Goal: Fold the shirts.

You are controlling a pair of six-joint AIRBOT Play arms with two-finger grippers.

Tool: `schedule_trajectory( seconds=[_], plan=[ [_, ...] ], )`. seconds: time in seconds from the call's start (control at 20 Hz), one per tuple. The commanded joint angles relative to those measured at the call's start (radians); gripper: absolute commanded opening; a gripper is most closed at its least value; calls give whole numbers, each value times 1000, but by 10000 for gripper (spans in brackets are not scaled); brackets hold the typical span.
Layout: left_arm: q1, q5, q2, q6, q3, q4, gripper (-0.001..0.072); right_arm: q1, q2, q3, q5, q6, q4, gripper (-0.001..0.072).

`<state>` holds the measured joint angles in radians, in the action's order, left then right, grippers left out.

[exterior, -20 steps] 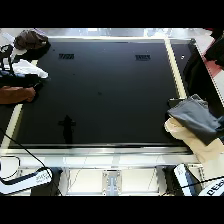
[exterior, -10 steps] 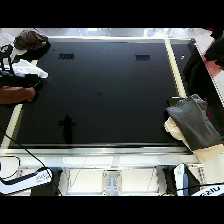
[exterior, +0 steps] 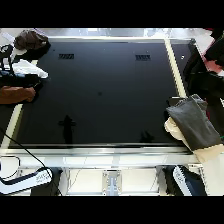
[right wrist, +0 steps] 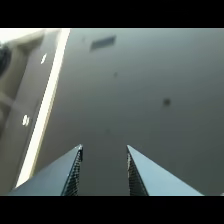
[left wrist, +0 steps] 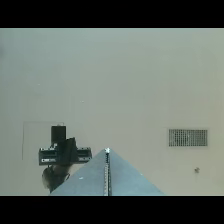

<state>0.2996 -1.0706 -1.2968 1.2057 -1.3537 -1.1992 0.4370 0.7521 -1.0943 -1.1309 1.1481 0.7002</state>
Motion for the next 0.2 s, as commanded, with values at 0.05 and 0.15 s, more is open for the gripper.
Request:
schedule_trajectory(
  seconds=[0.05,0.15],
  plan=[
    [1,0,0,-1,0,0,9,-175,72,-2,4,-13,35,306],
    [1,0,0,-1,0,-1,10,-205,83,-2,2,-13,36,306]
  ],
)
